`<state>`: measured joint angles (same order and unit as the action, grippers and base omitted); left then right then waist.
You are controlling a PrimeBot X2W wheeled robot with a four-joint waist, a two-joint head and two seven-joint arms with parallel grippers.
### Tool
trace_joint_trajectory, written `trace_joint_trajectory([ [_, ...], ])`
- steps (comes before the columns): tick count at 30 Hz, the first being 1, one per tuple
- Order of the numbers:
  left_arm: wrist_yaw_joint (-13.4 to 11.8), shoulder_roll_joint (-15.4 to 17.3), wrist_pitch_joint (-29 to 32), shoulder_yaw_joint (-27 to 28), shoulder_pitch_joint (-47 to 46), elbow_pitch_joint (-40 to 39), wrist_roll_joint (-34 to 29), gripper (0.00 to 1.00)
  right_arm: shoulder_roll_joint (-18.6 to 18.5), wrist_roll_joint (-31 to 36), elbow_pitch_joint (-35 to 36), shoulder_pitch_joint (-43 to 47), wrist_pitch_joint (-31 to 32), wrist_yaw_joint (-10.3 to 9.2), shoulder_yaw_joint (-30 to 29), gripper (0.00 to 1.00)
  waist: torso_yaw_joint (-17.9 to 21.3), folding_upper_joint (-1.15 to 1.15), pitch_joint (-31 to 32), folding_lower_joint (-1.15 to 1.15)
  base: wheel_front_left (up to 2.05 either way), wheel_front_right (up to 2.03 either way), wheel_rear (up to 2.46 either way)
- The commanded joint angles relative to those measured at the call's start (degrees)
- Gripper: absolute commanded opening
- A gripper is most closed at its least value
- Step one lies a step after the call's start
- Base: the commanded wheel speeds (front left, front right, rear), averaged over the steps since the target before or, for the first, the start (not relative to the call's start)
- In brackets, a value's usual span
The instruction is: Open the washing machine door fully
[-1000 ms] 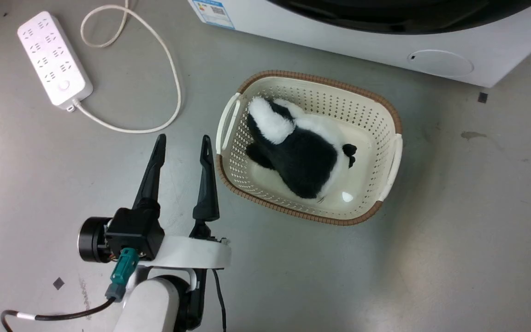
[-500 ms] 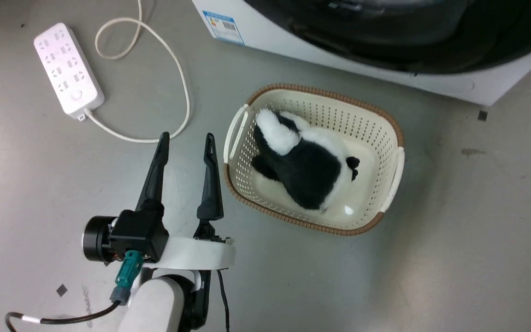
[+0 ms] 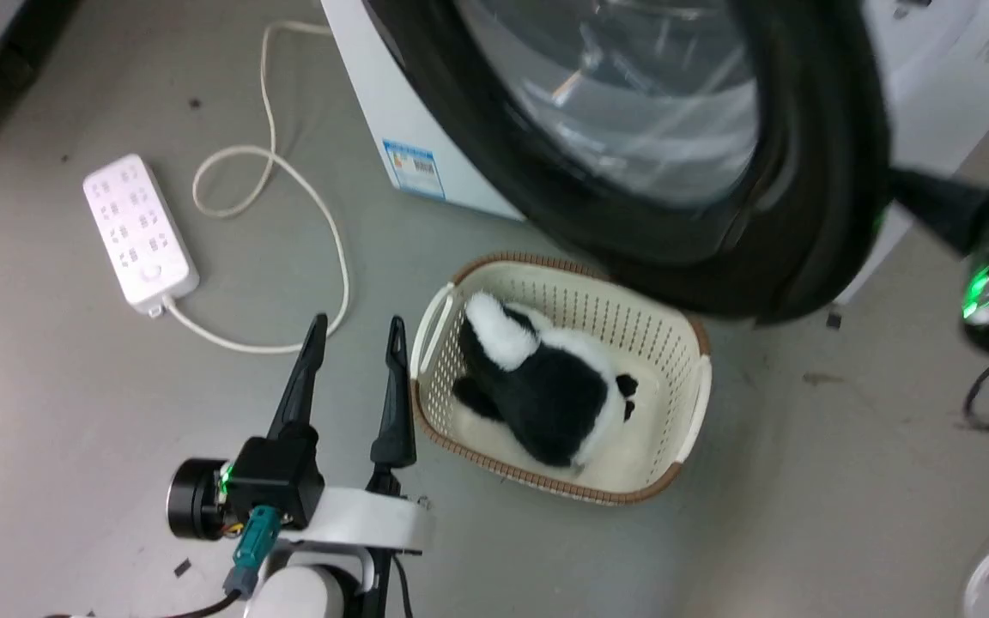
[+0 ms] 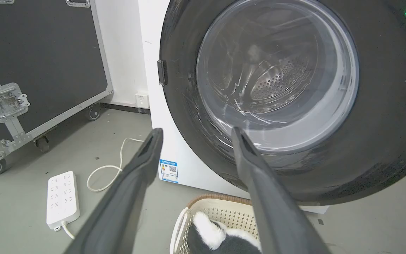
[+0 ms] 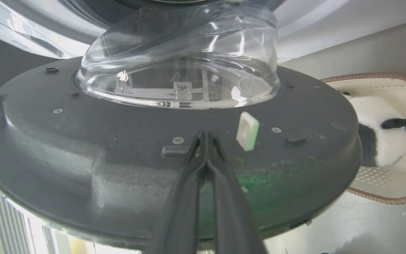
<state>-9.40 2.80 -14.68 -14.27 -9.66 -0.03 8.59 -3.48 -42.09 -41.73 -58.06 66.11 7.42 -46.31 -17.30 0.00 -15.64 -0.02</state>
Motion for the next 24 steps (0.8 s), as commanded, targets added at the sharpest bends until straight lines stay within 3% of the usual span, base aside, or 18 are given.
trace_joint_trajectory([
  [1,0.3,0.1,-0.3,0.2,1.1,0.3,-0.4,1.0,0.6,-2.7,-1.1,2.5,-0.2,0.07,2.5,0.0,0.5,0.0,2.5,0.02,0.0,0.0,0.0],
  [11,1.7,0.1,-0.3,1.5,4.5,0.8,-1.1,1.0,0.6,-23.9,-3.5,13.9,-6.7,0.07,24.3,0.0,0.8,0.0,6.4,0.02,0.0,0.0,0.0],
  [15,2.2,0.1,-0.3,1.7,5.4,1.1,-1.4,1.0,0.6,-32.2,-2.1,18.5,-10.0,0.07,34.7,0.0,0.7,0.0,7.3,0.02,0.0,0.0,0.0],
  [16,2.2,0.1,-0.3,1.7,5.4,1.1,-1.4,1.0,0.6,-32.2,-2.1,18.5,-10.0,0.07,34.7,0.0,0.7,0.0,7.3,0.02,0.0,0.0,0.0],
  [17,2.4,0.1,-0.3,1.7,5.8,1.2,-1.5,1.0,0.6,-36.6,-0.9,20.6,-12.0,0.07,39.5,0.0,0.6,0.0,7.7,0.02,0.0,0.0,0.0],
  [19,2.5,0.1,-0.3,1.7,6.0,1.2,-1.5,1.0,0.6,-38.7,-0.3,21.6,-13.0,0.07,41.8,0.0,0.6,0.0,7.9,0.02,0.0,0.0,0.0],
  [20,2.6,0.1,-0.3,1.8,6.3,1.3,-1.6,1.0,0.6,-42.3,1.0,23.1,-15.3,0.07,46.0,0.0,0.7,0.0,8.1,0.02,0.0,0.0,0.0],
  [24,2.7,0.1,-0.3,1.7,6.7,1.3,-1.7,1.0,0.6,-45.9,2.5,24.6,-18.6,0.07,51.0,0.0,0.8,0.0,8.3,0.02,0.0,0.0,0.0],
])
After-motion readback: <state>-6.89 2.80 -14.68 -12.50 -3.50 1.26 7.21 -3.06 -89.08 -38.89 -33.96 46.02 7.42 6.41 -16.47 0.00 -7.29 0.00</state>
